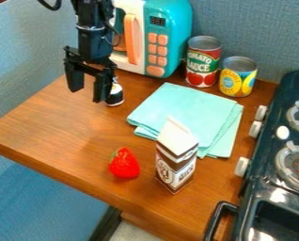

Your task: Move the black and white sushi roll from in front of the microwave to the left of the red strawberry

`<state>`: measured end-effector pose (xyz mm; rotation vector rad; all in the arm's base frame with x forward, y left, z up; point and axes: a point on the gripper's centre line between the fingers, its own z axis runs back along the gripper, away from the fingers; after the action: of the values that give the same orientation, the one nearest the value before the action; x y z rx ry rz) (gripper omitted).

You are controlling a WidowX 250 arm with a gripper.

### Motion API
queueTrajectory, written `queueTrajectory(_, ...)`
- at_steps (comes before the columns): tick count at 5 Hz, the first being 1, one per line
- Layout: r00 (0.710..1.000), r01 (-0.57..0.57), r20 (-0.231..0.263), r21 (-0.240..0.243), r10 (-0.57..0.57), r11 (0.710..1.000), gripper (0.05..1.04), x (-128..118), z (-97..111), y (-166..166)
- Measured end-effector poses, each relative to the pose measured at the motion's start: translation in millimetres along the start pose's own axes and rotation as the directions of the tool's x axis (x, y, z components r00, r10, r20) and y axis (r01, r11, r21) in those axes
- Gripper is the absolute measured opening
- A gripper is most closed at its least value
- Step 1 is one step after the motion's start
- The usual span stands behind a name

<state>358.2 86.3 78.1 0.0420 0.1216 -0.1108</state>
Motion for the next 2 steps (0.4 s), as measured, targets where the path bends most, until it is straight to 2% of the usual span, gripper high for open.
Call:
queueTrajectory(1, 0.999, 0.001, -0.048, -0.017, -0.002, 1.0, 1.005, -2, -17, -2)
queueTrajectory(2, 1.0, -0.018, 0.013, -0.029, 0.018, 0.999, 1.005, 15, -20, -2)
